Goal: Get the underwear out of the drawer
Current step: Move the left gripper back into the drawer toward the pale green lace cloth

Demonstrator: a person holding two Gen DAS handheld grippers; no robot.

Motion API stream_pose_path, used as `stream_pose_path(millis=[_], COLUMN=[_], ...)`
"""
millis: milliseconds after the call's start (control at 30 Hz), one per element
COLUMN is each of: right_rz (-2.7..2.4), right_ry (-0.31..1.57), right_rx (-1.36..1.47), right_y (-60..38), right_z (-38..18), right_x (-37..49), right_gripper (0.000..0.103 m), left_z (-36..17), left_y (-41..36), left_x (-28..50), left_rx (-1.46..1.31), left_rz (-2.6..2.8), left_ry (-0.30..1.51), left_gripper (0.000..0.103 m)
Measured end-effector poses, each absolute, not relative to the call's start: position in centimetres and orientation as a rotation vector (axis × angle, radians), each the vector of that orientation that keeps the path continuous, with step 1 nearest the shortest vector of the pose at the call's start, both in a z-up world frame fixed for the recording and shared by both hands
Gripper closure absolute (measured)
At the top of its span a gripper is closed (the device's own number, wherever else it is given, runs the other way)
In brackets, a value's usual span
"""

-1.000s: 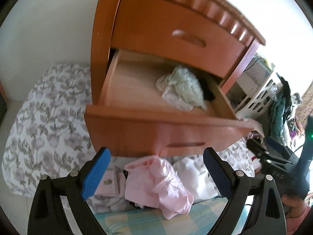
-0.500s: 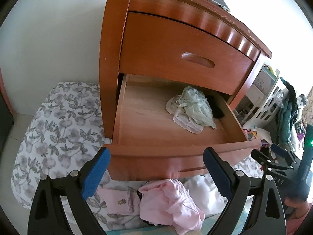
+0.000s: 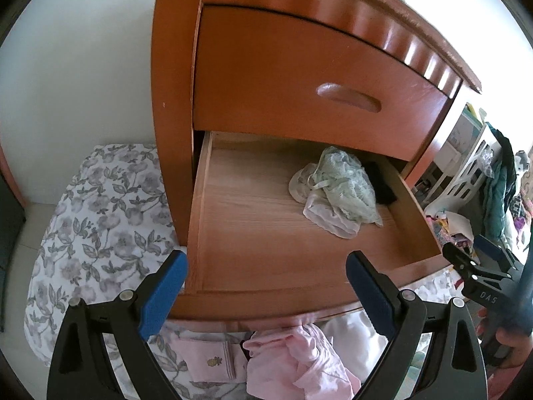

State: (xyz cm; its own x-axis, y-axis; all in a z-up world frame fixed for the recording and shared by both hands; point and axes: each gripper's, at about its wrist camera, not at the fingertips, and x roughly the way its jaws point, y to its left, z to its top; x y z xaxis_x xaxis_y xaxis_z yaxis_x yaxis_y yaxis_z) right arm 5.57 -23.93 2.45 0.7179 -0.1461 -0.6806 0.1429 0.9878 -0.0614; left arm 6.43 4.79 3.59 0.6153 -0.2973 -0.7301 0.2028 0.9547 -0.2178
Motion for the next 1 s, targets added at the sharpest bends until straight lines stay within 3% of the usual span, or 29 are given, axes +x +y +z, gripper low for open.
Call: stream_pose_path(millis=[1000], right_rz=[-0.157], right_ry=[0.789], right_rx=[-0.01], right_y=[-26.3], right_z=[-0.5], right_x=[10.6], right_gripper=[0.0], left_z=[2.3], left_y=[-2.0], left_x=[16.5], left_rx=[-0.035], left_rz=[-0.373], left_ry=[1.097], left_gripper=[0.007])
